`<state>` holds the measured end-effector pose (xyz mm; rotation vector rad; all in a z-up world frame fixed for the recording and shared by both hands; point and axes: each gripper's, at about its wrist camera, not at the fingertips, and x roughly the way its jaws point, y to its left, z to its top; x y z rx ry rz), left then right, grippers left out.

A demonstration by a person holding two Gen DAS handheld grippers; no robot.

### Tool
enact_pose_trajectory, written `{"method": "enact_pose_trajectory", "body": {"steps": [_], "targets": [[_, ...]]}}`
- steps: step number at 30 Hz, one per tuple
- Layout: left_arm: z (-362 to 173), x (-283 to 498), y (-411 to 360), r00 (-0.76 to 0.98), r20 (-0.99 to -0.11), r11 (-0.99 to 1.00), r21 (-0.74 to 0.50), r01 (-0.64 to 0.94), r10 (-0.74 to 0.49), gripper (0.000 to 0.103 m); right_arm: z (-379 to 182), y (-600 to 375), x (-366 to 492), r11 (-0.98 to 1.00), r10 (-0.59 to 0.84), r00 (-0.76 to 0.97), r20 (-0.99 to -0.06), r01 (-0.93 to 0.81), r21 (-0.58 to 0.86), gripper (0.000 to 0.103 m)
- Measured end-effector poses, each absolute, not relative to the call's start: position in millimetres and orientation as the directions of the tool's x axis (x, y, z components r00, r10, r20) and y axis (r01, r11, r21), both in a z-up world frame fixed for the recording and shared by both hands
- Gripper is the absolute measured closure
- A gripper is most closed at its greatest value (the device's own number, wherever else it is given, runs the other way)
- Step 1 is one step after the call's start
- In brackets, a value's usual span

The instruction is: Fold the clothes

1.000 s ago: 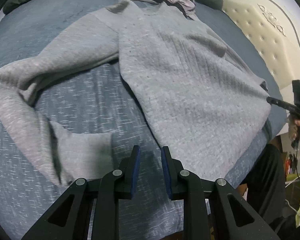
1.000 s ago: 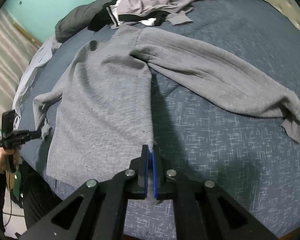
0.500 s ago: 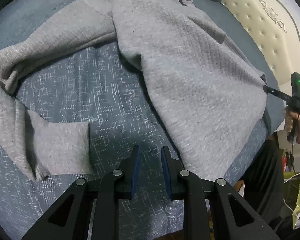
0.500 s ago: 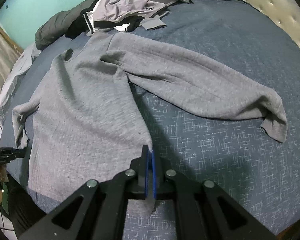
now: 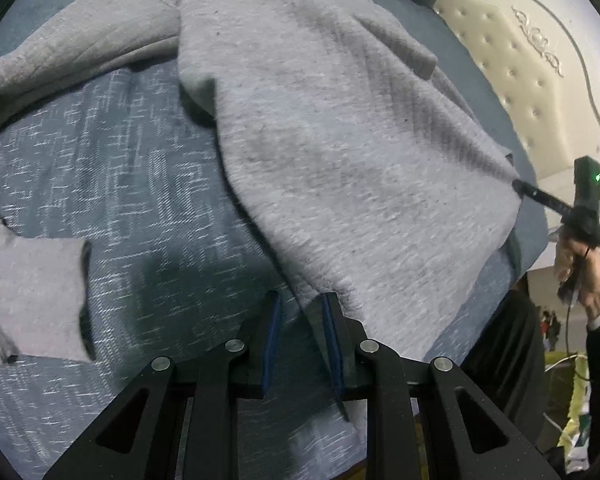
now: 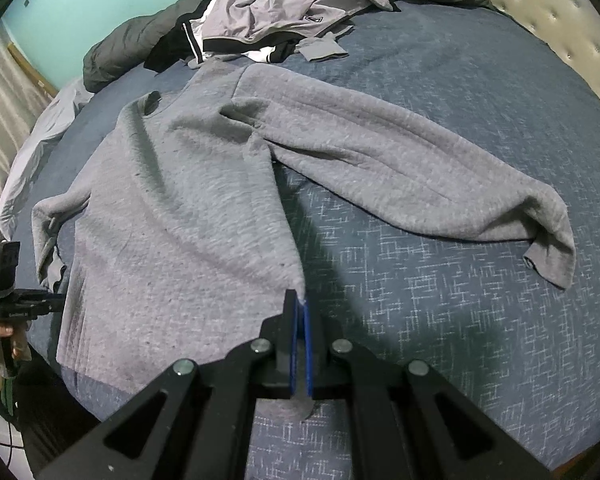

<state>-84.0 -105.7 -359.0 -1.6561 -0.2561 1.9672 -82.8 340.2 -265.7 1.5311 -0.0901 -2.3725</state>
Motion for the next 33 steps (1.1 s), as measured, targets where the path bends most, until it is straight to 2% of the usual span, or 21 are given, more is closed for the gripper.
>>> {"method": "enact_pose_trajectory", "body": {"steps": [12, 13, 14, 17, 29, 33], "targets": [[-367, -91, -64, -0.083, -0.864, -0.844, -0.459, -0.277, 0.497, 0.082, -271, 334, -79, -0.94, -0.313, -0.348, -0.884, 0.243, 0.238, 0.101], [-366, -91, -62, -0.087, -0.864, -0.845, -0.458, -0.277, 0.497, 0.085, -271, 334, -79, -0.94, -0.315, -0.348, -0.883, 0.243, 0.24, 0.101], [-365, -92, -60, -0.091, -0.863, -0.845, -0.456, -0.278, 0.496, 0.094, -270, 334, -78, -0.939, -0.318, -0.348, -0.882, 0.244, 0.242, 0.101], [-358, -92, -62, -0.107, -0.856, -0.842, -0.462, -0.279, 0.506, 0.098, -268, 334, -77, -0.936, -0.326, -0.351, -0.877, 0.249, 0.249, 0.101], [-314, -89, -110, -0.17, -0.82, -0.823, -0.488, -0.292, 0.547, 0.1, -250, 334, -75, -0.928, -0.35, -0.379, -0.857, 0.268, 0.26, 0.101], [-322, -91, -125, -0.173, -0.829, -0.836, -0.481, -0.263, 0.531, 0.1, -250, 336, -76, -0.932, -0.337, -0.386, -0.859, 0.263, 0.248, 0.101]]}}
